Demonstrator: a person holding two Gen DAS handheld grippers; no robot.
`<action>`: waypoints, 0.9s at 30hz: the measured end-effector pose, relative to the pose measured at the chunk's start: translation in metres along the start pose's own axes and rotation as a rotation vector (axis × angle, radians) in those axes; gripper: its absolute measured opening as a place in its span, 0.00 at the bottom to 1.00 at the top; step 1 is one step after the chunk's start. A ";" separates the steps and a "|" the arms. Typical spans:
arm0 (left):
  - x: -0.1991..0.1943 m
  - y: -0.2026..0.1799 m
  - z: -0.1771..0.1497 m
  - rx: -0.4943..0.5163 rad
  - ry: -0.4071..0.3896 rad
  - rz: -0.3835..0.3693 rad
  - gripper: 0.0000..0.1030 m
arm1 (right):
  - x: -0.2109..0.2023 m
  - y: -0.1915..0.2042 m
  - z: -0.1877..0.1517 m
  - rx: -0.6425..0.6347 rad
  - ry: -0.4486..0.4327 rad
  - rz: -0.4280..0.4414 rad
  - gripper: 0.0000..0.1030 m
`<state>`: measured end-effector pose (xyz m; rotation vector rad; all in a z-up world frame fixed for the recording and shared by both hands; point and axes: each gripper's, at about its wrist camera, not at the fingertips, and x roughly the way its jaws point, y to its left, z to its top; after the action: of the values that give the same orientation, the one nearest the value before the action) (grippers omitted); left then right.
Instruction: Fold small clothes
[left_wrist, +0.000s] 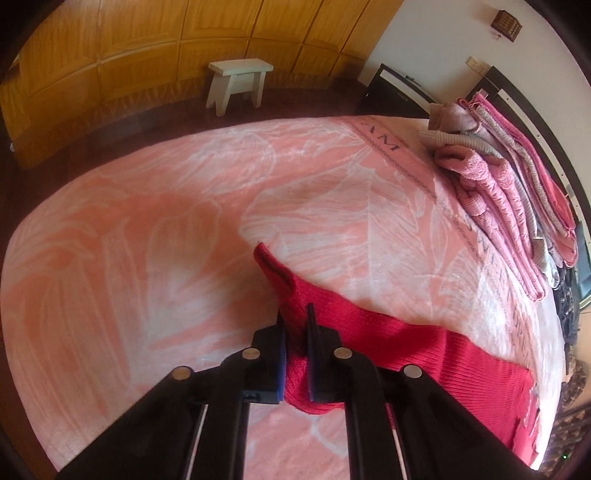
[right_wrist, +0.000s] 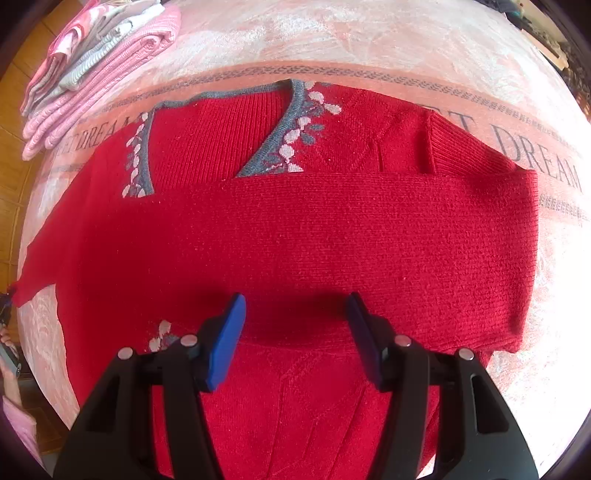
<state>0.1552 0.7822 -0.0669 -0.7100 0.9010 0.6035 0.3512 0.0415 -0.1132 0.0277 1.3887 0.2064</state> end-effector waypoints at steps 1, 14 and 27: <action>-0.005 -0.006 0.000 0.006 -0.012 -0.012 0.08 | -0.001 -0.003 -0.001 0.001 -0.001 0.001 0.56; -0.047 -0.162 -0.053 0.301 -0.037 -0.162 0.08 | -0.018 -0.057 -0.018 0.072 -0.024 0.025 0.56; -0.061 -0.324 -0.166 0.549 0.051 -0.307 0.08 | -0.024 -0.081 -0.028 0.141 -0.044 0.138 0.56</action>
<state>0.2803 0.4428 0.0085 -0.3529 0.9274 0.0526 0.3306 -0.0446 -0.1060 0.2443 1.3563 0.2211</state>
